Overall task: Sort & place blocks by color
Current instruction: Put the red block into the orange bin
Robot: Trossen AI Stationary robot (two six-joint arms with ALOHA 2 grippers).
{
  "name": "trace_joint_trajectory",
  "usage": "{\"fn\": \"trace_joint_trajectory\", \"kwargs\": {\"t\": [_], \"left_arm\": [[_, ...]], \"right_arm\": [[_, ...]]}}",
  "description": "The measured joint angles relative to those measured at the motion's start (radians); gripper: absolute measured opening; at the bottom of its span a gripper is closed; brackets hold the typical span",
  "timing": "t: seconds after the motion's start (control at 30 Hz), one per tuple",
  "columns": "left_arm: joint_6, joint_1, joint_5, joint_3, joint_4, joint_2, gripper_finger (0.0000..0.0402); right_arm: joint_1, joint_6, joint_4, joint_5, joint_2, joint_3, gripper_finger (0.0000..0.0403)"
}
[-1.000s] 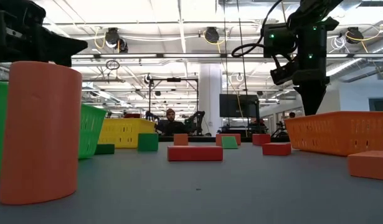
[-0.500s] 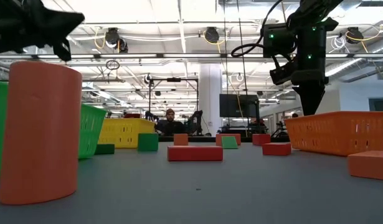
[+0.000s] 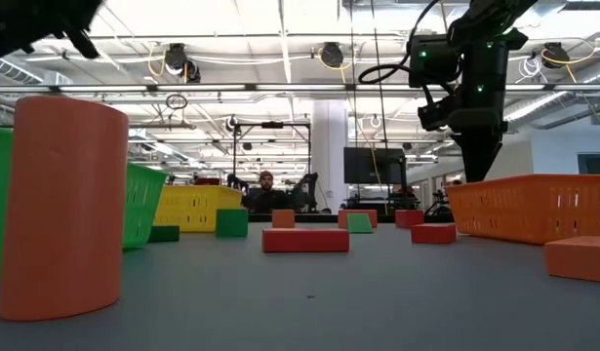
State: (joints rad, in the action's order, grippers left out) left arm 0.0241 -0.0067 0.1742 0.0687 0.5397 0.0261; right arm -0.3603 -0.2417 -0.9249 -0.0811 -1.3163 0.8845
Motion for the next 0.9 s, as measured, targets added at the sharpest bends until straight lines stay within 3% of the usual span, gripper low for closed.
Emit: {"fn": "trace_joint_trajectory", "kwargs": {"t": [0.17, 0.43, 0.67, 0.9], "left_arm": [[-0.07, 0.0, 0.173, 0.129, -0.318, 0.078, 0.0123], [-0.162, -0.015, 0.176, 0.3, -0.377, 0.41, 0.0226], [-0.116, -0.015, 0.176, 0.456, -0.295, 0.751, 0.0235], [-0.086, -0.016, 0.176, 0.6, -0.287, 0.973, 0.022]], "right_arm": [[0.0, -0.007, -0.001, 0.002, 0.0, 0.0, 0.0228], [-0.001, -0.039, 0.045, 0.004, 0.0, -0.081, 0.0228], [-0.023, -0.041, 0.096, 0.006, 0.001, -0.135, 0.0228], [-0.026, 0.0, 0.132, 0.009, 0.003, -0.158, 0.0228]]}}
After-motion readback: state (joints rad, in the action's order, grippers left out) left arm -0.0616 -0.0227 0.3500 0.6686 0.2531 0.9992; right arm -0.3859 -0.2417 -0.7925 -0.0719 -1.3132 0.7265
